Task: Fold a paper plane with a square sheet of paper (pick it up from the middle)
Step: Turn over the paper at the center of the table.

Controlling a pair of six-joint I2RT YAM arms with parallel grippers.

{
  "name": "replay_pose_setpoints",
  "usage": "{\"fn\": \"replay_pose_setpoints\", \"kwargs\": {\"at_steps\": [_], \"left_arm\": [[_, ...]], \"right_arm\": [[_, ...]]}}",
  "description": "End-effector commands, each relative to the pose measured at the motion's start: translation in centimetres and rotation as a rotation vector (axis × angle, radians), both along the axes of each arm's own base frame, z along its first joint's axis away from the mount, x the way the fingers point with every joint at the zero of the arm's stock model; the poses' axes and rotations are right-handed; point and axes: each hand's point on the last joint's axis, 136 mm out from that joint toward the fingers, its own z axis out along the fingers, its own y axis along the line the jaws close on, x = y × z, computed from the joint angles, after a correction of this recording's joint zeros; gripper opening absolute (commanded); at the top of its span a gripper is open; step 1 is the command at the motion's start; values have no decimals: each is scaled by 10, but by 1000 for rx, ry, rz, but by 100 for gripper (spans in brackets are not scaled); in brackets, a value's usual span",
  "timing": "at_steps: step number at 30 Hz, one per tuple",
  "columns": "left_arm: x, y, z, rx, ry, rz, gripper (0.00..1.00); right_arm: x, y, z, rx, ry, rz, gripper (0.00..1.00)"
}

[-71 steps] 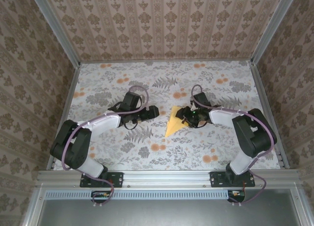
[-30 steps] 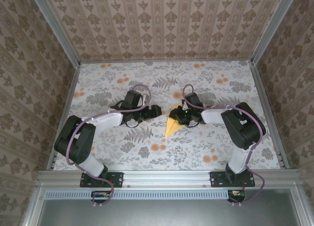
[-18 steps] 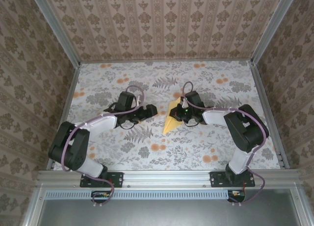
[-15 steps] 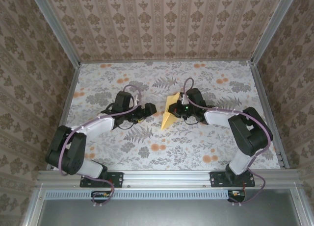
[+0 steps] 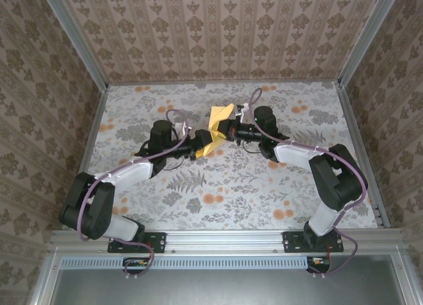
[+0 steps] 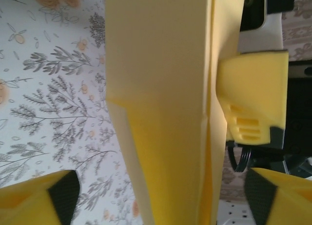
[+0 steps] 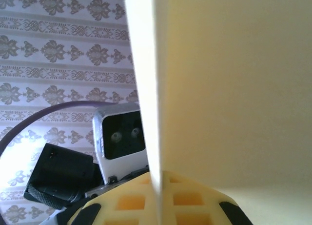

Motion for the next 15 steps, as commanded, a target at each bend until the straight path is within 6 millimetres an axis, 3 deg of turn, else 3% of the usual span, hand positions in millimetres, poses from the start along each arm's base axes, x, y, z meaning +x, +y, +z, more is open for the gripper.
{"fn": "replay_pose_setpoints", "kwargs": {"at_steps": [1,10,15], "left_arm": [[4,-4,14,-89,-20,-5,73],[12,-6,11,-178,-24,4,31],[11,-5,8,-173,-35,3,21]], "right_arm": [[-5,8,10,44,-3,51,4],[-9,8,-10,23,42,73,4],[-8,5,-18,-4,64,65,9]]}}
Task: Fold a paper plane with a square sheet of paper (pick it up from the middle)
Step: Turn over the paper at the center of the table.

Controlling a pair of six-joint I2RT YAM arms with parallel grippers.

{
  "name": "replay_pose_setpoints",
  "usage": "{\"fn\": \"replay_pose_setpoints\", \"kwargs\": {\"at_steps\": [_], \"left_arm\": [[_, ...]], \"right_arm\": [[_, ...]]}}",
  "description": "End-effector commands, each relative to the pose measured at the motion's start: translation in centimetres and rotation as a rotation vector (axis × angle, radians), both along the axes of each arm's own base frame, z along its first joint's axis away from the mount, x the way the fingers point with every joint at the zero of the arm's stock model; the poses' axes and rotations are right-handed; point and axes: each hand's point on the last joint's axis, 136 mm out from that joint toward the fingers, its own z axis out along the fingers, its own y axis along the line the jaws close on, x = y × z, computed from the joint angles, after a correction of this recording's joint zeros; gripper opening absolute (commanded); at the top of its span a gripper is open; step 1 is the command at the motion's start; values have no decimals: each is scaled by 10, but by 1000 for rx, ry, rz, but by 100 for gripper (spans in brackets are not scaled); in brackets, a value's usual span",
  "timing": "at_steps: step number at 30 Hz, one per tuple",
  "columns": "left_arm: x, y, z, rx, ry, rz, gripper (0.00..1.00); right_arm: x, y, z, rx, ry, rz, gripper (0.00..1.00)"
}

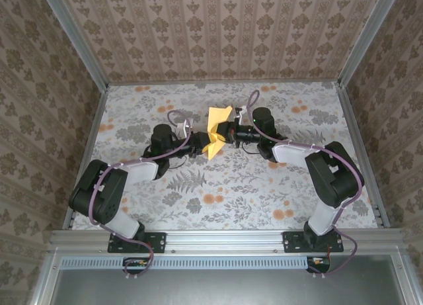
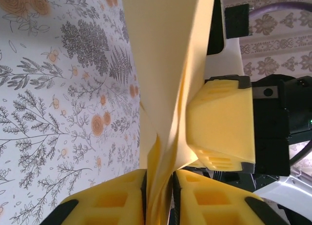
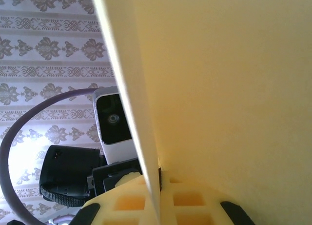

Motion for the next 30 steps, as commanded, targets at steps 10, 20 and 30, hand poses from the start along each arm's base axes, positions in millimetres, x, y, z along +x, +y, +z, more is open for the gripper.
{"fn": "replay_pose_setpoints", "kwargs": {"at_steps": [10,20,30], "left_arm": [[2,18,0,24,-52,24,6],[-18,100,-55,807,-45,90,4],[-14,188,-39,1544,-102,177,5]], "right_arm": [[-3,-25,-17,-170,11,-15,45],[-13,-101,-41,-616,-40,-210,71],[-18,-124,-53,-723,-31,-277,74]]}}
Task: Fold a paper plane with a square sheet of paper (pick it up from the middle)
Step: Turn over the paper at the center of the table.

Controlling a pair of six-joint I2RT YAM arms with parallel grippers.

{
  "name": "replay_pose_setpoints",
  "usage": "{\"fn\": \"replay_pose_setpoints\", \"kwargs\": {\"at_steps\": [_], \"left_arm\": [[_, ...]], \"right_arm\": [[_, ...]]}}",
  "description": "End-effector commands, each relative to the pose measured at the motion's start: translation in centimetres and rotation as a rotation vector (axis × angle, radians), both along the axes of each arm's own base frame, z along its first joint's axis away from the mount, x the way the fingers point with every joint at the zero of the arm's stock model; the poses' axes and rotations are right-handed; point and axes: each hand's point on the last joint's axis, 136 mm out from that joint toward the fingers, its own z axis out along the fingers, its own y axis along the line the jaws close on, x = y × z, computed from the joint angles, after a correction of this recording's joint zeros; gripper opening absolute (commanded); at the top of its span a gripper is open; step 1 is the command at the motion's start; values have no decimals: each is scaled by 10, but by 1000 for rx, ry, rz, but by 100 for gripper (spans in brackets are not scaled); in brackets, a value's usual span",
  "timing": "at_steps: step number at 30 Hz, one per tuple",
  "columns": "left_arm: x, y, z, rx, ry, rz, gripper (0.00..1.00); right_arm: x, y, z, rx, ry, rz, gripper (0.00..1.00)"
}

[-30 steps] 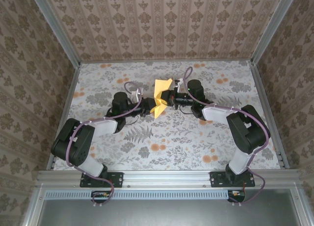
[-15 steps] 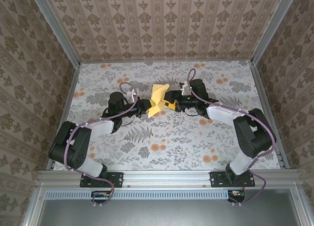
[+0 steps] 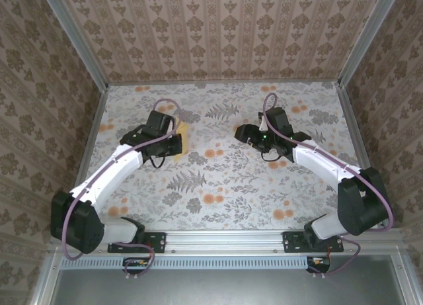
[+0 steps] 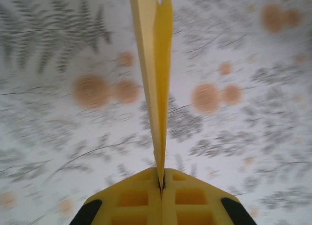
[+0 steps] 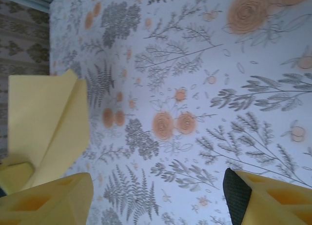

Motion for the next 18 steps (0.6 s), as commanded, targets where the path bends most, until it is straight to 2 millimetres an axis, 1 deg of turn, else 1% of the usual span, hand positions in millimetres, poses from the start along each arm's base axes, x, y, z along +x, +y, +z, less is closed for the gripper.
{"fn": "replay_pose_setpoints", "kwargs": {"at_steps": [1,4,7,9,10,11,12,15,16,18], "left_arm": [[-12,60,-14,458,70,38,5],[-4,58,-19,594,72,47,5],[2,42,-33,655,97,27,6],[6,24,-46,653,116,-1,9],[6,13,-52,633,127,-19,11],[7,-1,-58,589,136,-41,15],[6,-17,-66,536,151,-68,18],[7,-56,-80,362,181,-121,25],[7,-65,-81,325,183,-130,28],[9,-79,-80,259,183,-153,41]], "right_arm": [[-6,-14,-9,-75,10,-29,74],[-8,-16,-14,-88,24,-35,74],[-11,-19,-20,-103,38,-40,74],[-13,-21,-23,-111,42,-45,74],[-13,-22,-24,-114,45,-48,74],[-14,-23,-25,-118,48,-52,74],[-15,-24,-27,-121,51,-54,74],[-17,-26,-31,-125,61,-63,74],[-18,-26,-33,-125,67,-64,74],[-19,-26,-35,-122,73,-66,74]]}}
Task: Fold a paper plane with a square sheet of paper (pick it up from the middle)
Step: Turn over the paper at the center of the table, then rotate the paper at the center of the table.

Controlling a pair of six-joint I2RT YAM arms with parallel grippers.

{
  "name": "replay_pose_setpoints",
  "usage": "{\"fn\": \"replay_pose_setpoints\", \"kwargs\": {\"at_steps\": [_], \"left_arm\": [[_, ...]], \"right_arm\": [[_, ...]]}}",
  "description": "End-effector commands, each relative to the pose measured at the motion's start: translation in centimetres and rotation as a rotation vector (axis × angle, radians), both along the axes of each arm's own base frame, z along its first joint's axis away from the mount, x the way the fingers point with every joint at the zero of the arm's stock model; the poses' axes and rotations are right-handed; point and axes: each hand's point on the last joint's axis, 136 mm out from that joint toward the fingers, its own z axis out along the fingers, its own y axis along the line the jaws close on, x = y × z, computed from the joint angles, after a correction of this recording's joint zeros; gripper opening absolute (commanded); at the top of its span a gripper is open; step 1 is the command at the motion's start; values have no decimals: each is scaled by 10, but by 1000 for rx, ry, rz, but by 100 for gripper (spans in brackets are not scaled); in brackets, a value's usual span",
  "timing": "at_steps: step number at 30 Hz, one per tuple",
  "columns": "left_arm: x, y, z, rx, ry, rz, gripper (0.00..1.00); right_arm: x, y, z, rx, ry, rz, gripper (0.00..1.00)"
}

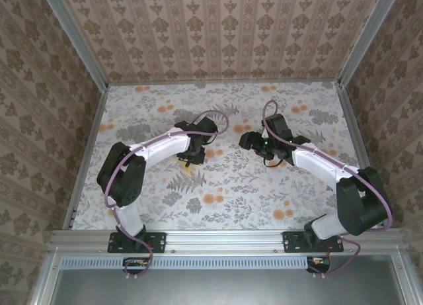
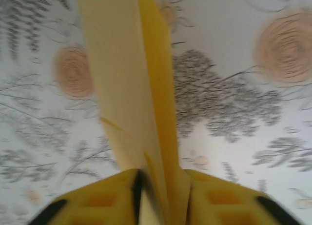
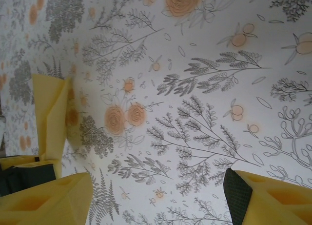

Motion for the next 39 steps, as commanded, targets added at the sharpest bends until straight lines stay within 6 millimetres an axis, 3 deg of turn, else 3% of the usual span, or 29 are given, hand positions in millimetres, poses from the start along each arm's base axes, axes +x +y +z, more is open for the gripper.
{"fn": "replay_pose_setpoints", "kwargs": {"at_steps": [1,5,8,11,15,21,24,31,39], "left_arm": [[7,-36,11,-191,3,-22,45],[11,-43,28,-332,-19,-20,63],[16,-31,45,-440,-67,29,72],[20,-3,57,-525,-117,110,81],[23,52,60,-566,-173,257,87],[8,117,48,-597,-207,433,93],[0,137,44,-623,-222,490,95],[-9,150,39,-651,-229,519,97],[-5,142,40,-706,-221,494,97]], "right_arm": [[-6,-5,-2,-19,-1,-12,74],[-6,2,-6,-14,3,10,74],[-6,19,-9,-19,-8,60,70],[-11,52,-12,-36,-12,137,65],[-24,113,-16,-64,-25,259,56],[-43,198,-31,-68,-8,397,49],[-47,224,-43,-72,20,428,47],[-40,254,-70,-62,93,445,46],[-44,239,-99,-151,163,478,46]]}}
